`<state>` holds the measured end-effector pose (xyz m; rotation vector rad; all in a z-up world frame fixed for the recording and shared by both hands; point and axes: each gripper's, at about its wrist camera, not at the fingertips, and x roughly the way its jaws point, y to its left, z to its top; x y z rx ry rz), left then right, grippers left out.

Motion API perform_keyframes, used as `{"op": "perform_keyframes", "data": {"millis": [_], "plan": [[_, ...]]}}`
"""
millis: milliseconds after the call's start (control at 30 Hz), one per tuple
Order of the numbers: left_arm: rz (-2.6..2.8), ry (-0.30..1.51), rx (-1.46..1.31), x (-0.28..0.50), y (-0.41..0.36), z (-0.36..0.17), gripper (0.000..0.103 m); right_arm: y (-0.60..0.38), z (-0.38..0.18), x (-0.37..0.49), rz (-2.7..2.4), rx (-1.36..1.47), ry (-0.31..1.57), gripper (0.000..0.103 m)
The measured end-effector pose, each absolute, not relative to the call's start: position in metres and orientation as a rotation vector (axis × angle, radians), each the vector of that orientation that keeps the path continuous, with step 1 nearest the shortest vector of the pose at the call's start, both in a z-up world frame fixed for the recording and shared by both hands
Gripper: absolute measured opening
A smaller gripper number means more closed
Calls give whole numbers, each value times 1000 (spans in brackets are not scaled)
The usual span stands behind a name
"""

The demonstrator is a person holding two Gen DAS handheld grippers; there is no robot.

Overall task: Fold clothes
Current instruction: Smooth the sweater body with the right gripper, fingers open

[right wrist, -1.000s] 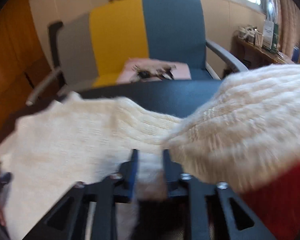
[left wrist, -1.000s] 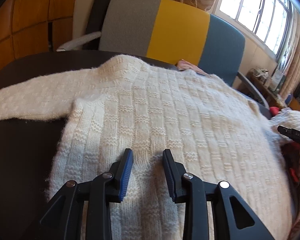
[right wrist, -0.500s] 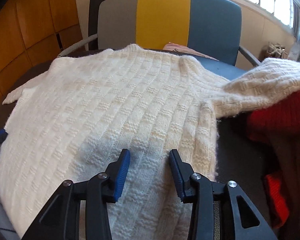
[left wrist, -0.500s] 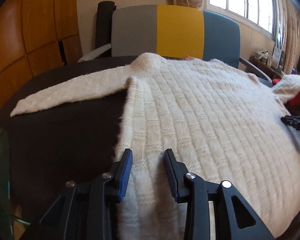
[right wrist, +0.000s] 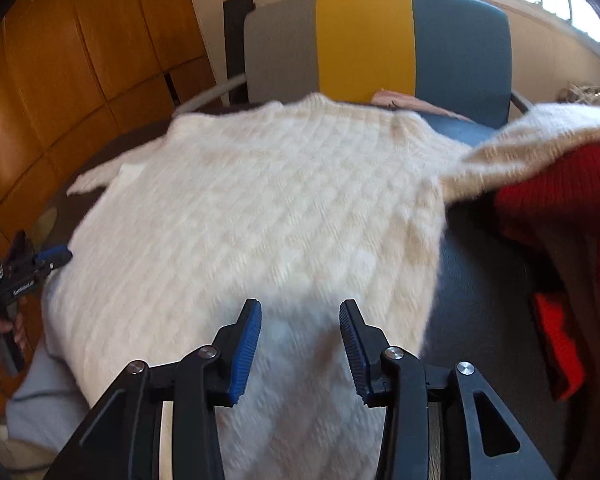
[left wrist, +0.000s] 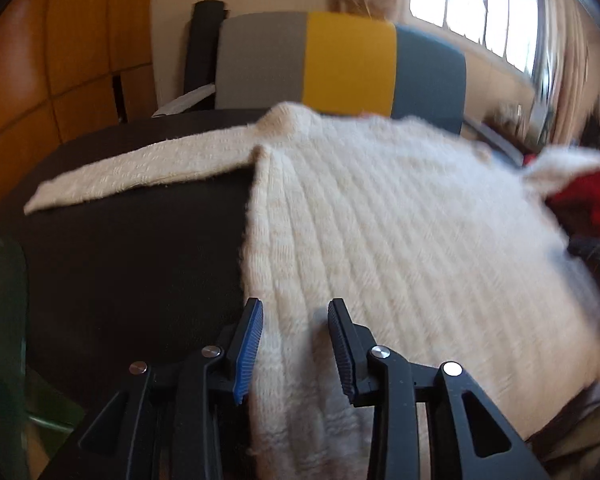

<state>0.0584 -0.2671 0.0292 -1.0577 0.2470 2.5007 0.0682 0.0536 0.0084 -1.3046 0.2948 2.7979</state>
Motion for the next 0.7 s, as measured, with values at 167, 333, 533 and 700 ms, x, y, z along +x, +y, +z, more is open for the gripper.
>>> {"op": "perform_keyframes", "data": {"millis": [167,333,533,700], "plan": [[2543,223,-1087,47,-280,25,52,69,-4,97,2785,-1296,262,37],[2533,184,-1154,39,-278,36,52,94,11,121,2798,-1231,581,38],[2407,81,-891,61,-206,78,51,127,26,95,2750,-1165,739,43],[2160,408,-769,92,-90,61,51,145,18,49,2673,-1164,783,42]]}}
